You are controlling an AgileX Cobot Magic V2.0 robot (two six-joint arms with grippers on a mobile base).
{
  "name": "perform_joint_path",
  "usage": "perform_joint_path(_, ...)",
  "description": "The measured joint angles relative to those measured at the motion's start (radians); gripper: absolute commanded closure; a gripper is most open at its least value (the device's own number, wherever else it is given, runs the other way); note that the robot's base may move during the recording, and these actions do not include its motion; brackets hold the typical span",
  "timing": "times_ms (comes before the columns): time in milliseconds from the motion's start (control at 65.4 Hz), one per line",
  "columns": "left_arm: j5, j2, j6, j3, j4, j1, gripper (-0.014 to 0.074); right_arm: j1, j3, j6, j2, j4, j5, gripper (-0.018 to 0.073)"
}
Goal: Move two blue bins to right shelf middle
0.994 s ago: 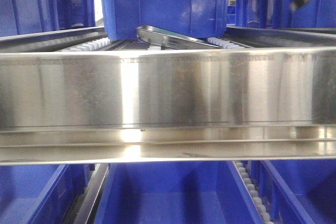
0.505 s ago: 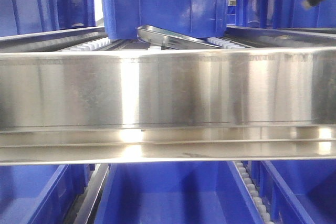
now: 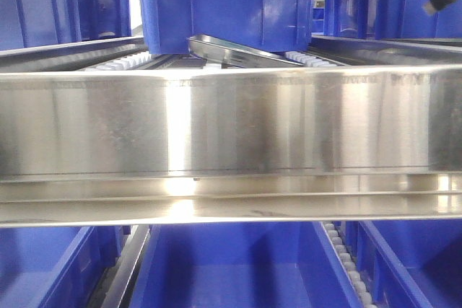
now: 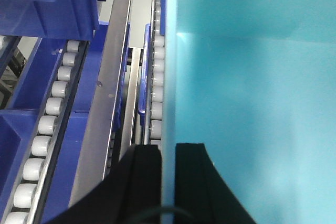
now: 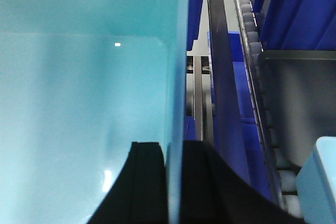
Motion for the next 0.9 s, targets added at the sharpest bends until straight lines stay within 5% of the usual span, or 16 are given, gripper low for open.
perform_joint_path(903, 0.000, 0.000, 0.000, 0.000, 0.000, 0.000, 0.0708, 0.000, 0.000, 0.000, 0.000, 0.000, -0.002, 0.0721)
